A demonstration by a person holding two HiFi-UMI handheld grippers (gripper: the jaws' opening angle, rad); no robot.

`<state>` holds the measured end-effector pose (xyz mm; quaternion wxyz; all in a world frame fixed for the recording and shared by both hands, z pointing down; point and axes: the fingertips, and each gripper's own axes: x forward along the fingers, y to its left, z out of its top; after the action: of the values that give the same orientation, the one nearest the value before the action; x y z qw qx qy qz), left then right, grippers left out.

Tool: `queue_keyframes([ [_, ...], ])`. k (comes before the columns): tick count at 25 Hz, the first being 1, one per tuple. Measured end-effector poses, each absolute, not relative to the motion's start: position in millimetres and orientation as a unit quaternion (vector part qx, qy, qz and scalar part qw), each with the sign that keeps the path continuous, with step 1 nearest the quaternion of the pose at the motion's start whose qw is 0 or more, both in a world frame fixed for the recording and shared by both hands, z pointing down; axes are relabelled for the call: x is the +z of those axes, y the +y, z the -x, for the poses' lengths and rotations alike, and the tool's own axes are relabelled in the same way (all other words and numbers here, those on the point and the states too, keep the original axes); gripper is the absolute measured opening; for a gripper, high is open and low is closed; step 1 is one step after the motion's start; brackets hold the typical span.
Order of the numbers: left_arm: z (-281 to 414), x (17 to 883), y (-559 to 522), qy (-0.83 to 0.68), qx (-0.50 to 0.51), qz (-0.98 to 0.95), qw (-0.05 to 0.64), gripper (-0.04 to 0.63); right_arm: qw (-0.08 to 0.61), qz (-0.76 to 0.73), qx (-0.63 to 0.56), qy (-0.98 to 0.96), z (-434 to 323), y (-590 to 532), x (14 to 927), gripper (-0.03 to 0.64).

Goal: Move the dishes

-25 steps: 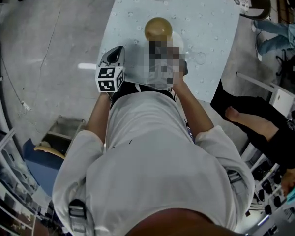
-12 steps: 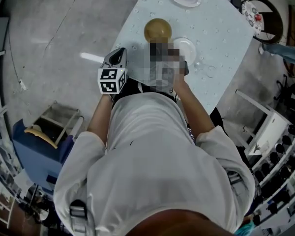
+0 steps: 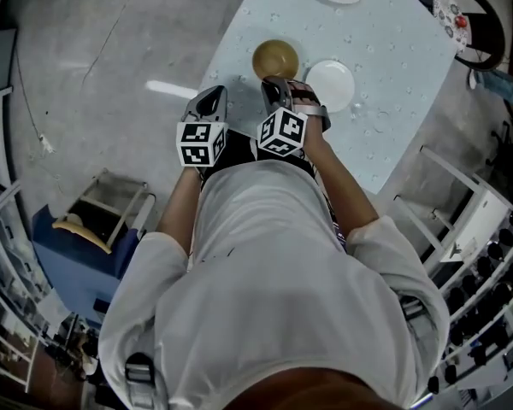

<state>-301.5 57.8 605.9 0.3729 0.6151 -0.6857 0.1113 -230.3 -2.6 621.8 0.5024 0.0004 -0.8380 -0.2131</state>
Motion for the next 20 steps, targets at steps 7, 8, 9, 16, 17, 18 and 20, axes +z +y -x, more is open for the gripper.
queue_keyframes([
  [7, 293.8, 614.1, 51.6, -0.666, 0.120, -0.629, 0.382, 0.019, 0.518, -0.001, -0.216, -0.828, 221.1, -4.1, 637.1, 0.018],
  [8, 293.5, 614.5, 50.4, -0.664, 0.121, -0.631, 0.382, 0.018, 0.518, -0.002, -0.214, -0.828, 220.9, -3.7, 638.2, 0.018],
  [9, 293.7, 614.9, 49.4, -0.663, 0.122, -0.632, 0.382, 0.019, 0.518, -0.002, -0.211, -0.829, 221.0, -3.2, 639.0, 0.017],
  [16, 296.5, 617.0, 42.4, -0.657, 0.128, -0.639, 0.380, 0.019, 0.515, -0.011, -0.193, -0.835, 219.8, -1.5, 645.3, 0.023],
  [17, 296.6, 617.5, 41.5, -0.656, 0.129, -0.639, 0.380, 0.020, 0.513, -0.013, -0.188, -0.837, 219.8, -1.9, 646.1, 0.026],
  [18, 296.7, 617.9, 40.6, -0.655, 0.129, -0.640, 0.380, 0.019, 0.512, -0.015, -0.184, -0.839, 219.8, -2.5, 647.0, 0.031],
  [20, 296.7, 618.2, 39.4, -0.653, 0.130, -0.642, 0.380, 0.018, 0.512, -0.015, -0.176, -0.840, 220.1, -3.0, 648.6, 0.073],
])
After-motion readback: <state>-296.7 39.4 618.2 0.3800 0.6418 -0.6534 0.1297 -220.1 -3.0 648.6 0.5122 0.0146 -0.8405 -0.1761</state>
